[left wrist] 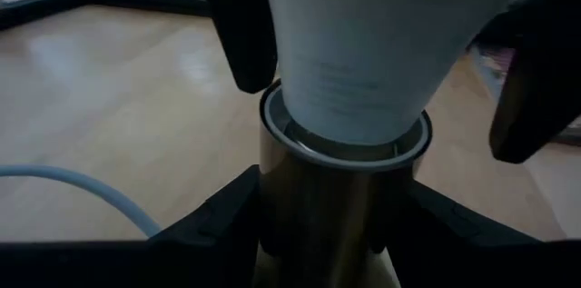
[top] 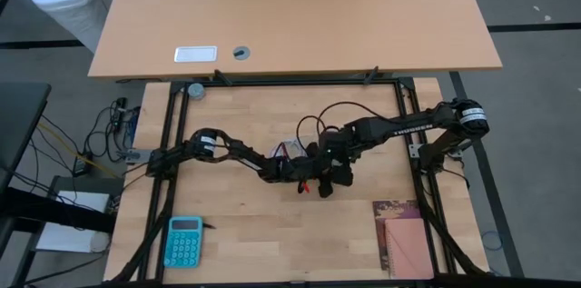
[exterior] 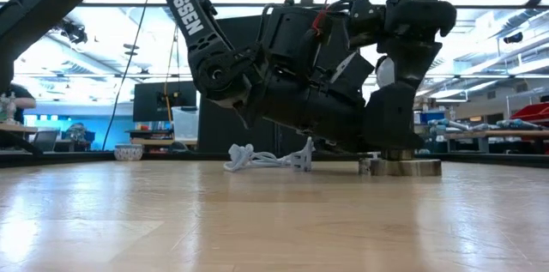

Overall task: Screw lightbulb
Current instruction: Insert the white lightbulb into the lamp socket

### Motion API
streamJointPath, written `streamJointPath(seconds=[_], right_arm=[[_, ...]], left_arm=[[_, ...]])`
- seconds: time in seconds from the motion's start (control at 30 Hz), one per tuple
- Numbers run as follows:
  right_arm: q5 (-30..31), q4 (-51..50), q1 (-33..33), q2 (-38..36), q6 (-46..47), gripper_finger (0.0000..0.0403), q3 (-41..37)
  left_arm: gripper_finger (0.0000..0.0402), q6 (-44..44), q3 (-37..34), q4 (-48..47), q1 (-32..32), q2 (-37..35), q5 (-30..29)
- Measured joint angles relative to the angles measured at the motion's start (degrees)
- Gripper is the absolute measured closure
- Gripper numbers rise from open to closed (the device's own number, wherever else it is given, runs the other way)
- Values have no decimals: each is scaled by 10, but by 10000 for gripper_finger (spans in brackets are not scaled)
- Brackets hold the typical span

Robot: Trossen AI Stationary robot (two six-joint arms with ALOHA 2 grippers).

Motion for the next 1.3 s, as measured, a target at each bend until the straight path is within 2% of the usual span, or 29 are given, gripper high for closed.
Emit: streamJointPath(seconds=[0.13, 0.33, 0.77, 1.13, 1.3], right_arm=[[3, 9, -3, 0, 29, 144, 0], [2, 24, -13, 0, 65, 141, -1], [3, 33, -15, 0, 23, 138, -1], [2, 41, -15, 0, 10, 90, -1], [2, 41, -15, -3, 5, 85, 0]], left_arm=[[204, 0, -1, 6, -9, 1, -44], [204, -6, -1, 18, -15, 1, -78], [204, 2, -1, 12, -15, 1, -71], [204, 2, 0, 10, -15, 1, -68], [204, 2, 0, 10, -15, 0, -67]])
